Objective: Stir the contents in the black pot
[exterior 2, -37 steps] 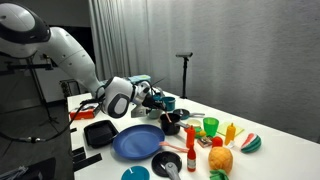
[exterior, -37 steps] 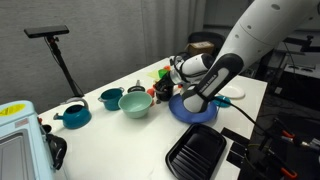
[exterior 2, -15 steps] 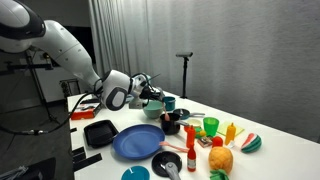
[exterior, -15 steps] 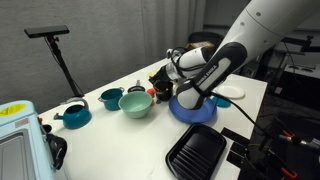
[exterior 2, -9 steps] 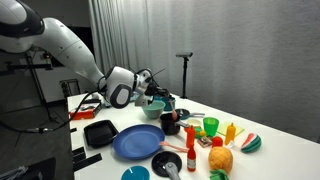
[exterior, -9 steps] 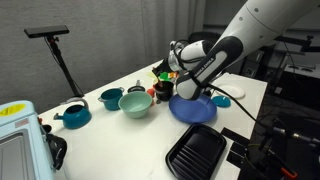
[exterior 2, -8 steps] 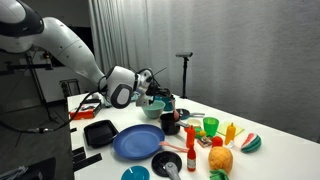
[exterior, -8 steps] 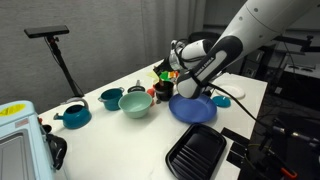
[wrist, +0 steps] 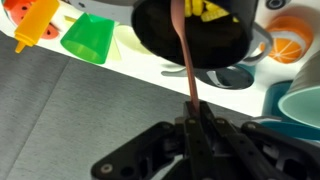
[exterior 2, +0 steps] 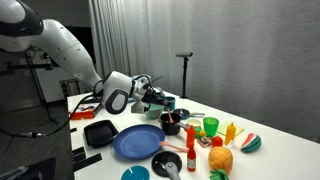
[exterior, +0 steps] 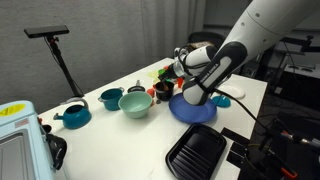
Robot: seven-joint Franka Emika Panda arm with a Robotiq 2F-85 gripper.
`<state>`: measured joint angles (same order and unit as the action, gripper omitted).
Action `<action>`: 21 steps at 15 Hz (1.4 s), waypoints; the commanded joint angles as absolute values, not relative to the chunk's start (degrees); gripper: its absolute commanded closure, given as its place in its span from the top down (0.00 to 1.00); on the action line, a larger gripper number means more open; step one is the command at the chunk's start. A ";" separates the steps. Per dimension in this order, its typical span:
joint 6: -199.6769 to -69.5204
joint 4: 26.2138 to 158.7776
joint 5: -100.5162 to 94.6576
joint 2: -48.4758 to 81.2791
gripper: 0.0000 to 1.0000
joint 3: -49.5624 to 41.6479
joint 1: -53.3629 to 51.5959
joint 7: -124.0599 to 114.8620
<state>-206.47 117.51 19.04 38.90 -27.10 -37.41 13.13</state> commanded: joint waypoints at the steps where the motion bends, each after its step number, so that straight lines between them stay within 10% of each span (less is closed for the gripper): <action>1: -206.52 120.16 17.04 35.97 0.02 -23.73 -36.71 12.11; 21: -207.47 121.43 15.31 37.08 0.02 -23.92 -39.52 13.60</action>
